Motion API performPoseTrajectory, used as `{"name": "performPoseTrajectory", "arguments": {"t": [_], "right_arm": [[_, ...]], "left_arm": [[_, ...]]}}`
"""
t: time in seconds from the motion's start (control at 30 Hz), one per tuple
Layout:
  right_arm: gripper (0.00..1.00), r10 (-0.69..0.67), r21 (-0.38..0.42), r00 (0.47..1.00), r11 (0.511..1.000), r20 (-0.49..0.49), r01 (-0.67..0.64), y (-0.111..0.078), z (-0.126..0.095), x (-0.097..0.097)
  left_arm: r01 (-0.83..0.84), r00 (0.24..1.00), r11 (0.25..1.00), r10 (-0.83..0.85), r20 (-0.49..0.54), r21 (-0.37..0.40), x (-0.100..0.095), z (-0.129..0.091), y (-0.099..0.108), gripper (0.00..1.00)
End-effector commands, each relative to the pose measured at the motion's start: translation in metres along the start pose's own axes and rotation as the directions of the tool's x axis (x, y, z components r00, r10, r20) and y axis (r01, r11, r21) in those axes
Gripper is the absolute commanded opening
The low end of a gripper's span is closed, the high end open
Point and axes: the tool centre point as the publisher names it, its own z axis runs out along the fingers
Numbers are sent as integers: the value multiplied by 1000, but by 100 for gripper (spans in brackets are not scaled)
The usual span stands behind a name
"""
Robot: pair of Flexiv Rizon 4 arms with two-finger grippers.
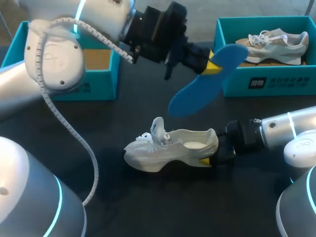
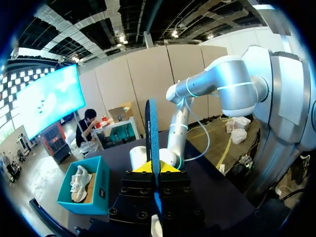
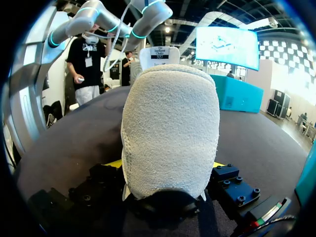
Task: Take the shoe out of the shoebox, open the shoe tongue, remove and reinsert the insole, then place the shoe into the shoebox
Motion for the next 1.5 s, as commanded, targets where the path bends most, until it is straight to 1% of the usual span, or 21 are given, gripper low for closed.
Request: {"name": "performPoseTrajectory", "arguments": {"t": [0.03,0.13,0.23,0.27,1.47,1.5], "right_arm": [[0,-1,2,1000,1000,2,1,1,0,1],[0,-1,2,1000,1000,2,1,1,0,1],[0,-1,2,1000,1000,2,1,1,0,1],[0,-1,2,1000,1000,2,1,1,0,1],[0,-1,2,1000,1000,2,1,1,0,1],[0,-1,2,1000,1000,2,1,1,0,1]], "left_arm": [[2,1000,998,-2,-5,57,3,-8,3,0],[20,1000,994,-19,-11,108,1,-12,0,0],[18,1000,989,-16,-9,144,0,-20,-6,0],[8,1000,990,-10,8,143,-1,-23,-8,0],[8,1000,990,-10,8,143,-1,-23,-8,0],[22,1000,987,-25,16,157,-3,-23,-9,0]]}}
